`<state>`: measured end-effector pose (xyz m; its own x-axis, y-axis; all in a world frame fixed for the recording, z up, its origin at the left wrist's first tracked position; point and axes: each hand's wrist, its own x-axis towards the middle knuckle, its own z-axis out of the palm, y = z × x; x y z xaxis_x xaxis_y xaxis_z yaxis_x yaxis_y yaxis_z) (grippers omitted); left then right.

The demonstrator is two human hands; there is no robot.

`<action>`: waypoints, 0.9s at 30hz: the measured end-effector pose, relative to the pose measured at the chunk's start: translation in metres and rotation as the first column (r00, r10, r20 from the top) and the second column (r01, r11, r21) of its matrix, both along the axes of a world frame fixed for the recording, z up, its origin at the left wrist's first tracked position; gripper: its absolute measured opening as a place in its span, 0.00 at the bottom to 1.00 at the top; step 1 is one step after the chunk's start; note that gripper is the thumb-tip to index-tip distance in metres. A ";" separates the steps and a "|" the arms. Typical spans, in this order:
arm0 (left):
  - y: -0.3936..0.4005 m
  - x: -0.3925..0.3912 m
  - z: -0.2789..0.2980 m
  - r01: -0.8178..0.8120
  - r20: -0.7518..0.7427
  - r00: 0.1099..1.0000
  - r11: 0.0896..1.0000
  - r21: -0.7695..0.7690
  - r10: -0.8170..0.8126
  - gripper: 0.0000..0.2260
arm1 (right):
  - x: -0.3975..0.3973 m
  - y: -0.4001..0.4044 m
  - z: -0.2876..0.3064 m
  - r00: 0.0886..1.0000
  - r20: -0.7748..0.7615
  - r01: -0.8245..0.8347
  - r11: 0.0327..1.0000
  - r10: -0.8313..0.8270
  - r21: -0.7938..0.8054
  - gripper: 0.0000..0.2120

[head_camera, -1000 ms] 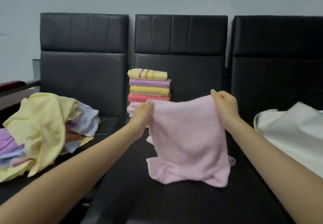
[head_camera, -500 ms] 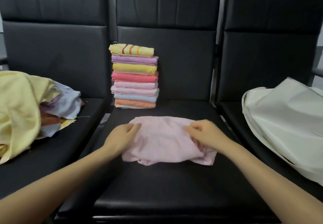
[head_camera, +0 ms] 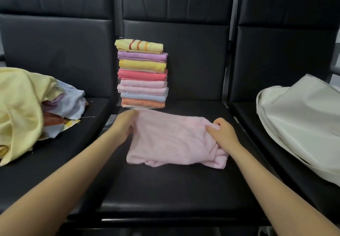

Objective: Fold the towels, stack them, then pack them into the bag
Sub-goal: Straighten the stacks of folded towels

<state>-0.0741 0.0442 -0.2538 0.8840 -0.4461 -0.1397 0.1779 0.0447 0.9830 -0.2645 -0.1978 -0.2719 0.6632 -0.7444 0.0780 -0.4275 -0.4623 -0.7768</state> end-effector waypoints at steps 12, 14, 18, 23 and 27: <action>0.040 -0.027 0.025 -0.028 0.317 0.947 0.971 0.239 -0.051 0.14 | -0.049 0.082 0.030 0.866 -0.084 -0.500 0.843 0.493 -0.200 0.06; 0.043 -0.031 0.017 0.005 0.237 0.961 0.866 0.500 -0.142 0.10 | -0.050 0.084 0.020 0.855 -0.046 -0.513 0.829 0.517 -0.221 0.12; 0.048 -0.030 -0.006 -0.208 0.442 0.774 0.477 0.854 -0.454 0.28 | -0.044 0.082 0.021 0.927 -0.170 -0.369 0.897 0.336 -0.242 0.29; 0.040 -0.014 -0.016 -0.306 0.559 0.730 0.545 0.781 -0.392 0.20 | -0.037 0.085 0.025 0.931 -0.303 -0.324 0.839 0.202 -0.438 0.23; 0.024 -0.003 -0.019 -0.245 0.498 0.843 0.682 0.689 -0.201 0.35 | -0.024 0.088 0.034 0.878 -0.458 -0.242 0.956 0.142 -0.168 0.35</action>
<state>-0.0769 0.0677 -0.2727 0.9217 -0.3832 0.0596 -0.3309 -0.6968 0.6364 -0.2883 -0.1099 -0.2376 0.7944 -0.5972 -0.1104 -0.5847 -0.7028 -0.4052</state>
